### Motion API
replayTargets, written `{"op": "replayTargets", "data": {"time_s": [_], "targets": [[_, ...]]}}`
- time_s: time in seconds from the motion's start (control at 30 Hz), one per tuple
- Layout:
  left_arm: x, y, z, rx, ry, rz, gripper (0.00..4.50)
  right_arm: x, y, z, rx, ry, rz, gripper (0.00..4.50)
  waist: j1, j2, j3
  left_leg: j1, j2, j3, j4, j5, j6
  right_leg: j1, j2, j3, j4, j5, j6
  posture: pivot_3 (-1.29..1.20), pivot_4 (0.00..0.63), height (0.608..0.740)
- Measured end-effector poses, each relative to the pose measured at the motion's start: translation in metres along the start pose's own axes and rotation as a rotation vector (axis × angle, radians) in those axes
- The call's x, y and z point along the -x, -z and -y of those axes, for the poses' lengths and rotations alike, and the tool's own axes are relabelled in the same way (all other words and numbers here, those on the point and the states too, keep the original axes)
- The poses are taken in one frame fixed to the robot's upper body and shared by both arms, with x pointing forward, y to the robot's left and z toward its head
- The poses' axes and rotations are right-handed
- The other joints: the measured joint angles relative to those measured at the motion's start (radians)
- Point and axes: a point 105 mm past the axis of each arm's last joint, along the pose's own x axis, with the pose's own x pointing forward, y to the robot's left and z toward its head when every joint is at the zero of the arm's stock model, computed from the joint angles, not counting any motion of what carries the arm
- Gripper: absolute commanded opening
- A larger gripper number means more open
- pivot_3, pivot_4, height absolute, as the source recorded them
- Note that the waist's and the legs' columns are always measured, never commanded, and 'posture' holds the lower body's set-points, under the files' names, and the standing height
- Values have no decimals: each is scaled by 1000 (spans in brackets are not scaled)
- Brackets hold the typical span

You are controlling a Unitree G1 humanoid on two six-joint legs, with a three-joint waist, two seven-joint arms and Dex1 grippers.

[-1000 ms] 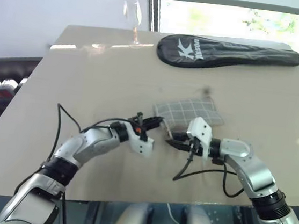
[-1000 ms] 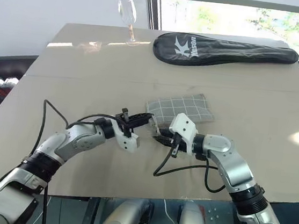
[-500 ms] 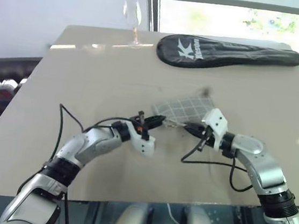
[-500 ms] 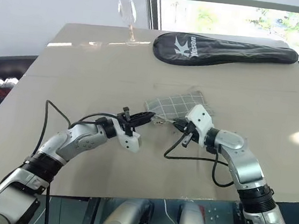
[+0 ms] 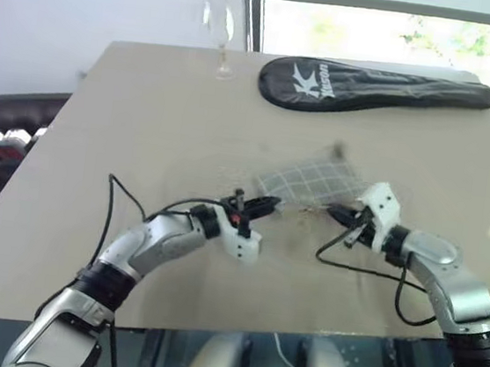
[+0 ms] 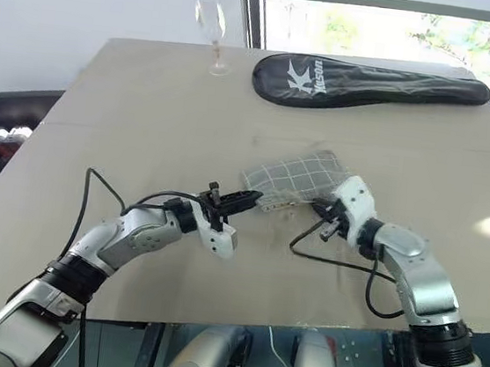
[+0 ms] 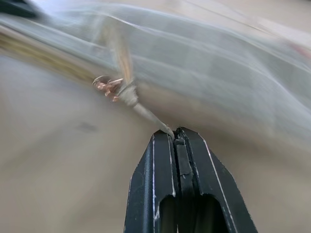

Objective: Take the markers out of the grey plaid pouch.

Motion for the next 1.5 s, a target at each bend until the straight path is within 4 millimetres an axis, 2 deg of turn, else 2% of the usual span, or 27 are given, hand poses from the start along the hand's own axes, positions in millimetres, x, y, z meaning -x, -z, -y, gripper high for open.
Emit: {"op": "replayTargets", "data": {"time_s": [0.07,0.23,0.3,0.33,0.37,0.57,0.9,1.1,1.23,1.43,1.47,1.5], "targets": [[0,4,-1,13,-4,-24,887,1,-2,-3,0,-13,9,0,-2,0,0,0,1,0,0,0,0,0,0,0,0,0,0,0,150,740],[0,8,-6,29,-35,-52,3132,-3,-5,-24,-21,-101,24,0,-5,0,0,0,1,0,0,0,0,0,0,0,0,0,0,0,150,740],[0,8,-6,26,-34,-53,4072,-2,-4,-24,-24,-100,18,0,-3,0,0,0,1,0,0,0,0,0,0,0,0,0,0,0,150,740],[0,8,-6,26,-34,-53,4334,-2,-3,-22,-22,-92,12,0,-2,0,0,0,0,0,0,0,0,0,0,0,0,0,0,0,150,740],[0,9,-6,25,-34,-53,4440,-2,-2,-21,-21,-88,8,0,-1,0,0,0,0,0,0,0,0,0,0,0,0,0,0,0,150,740],[0,9,-6,25,-37,-54,4440,0,0,-17,-25,-78,-1,0,-2,0,0,0,1,0,0,0,0,0,0,0,0,0,0,0,150,740],[-9,5,-1,43,-51,-41,4440,0,-23,-41,-79,-210,83,0,-1,0,0,0,1,0,0,0,0,0,0,0,0,0,0,0,150,740],[-18,7,-4,34,-64,-32,4440,1,-27,-44,-91,-228,85,0,-2,0,0,0,1,0,0,0,0,0,0,0,0,0,0,0,150,740],[-20,8,-5,18,-68,-28,3233,2,-26,-43,-92,-222,80,0,-2,0,0,0,1,0,0,0,0,0,0,0,0,0,0,0,150,740],[-19,10,-2,14,-58,-34,226,5,-27,-37,-88,-200,78,0,-2,0,0,0,1,0,0,0,0,0,0,0,0,0,0,0,150,740],[-20,10,-5,6,-65,-30,39,6,-27,-36,-87,-195,80,0,-1,0,0,0,1,0,0,0,0,0,0,0,0,0,0,0,150,740],[-20,11,-6,3,-65,-32,39,6,-27,-35,-87,-193,81,0,0,0,0,1,1,0,0,0,0,1,0,0,0,0,0,0,150,740]]}}
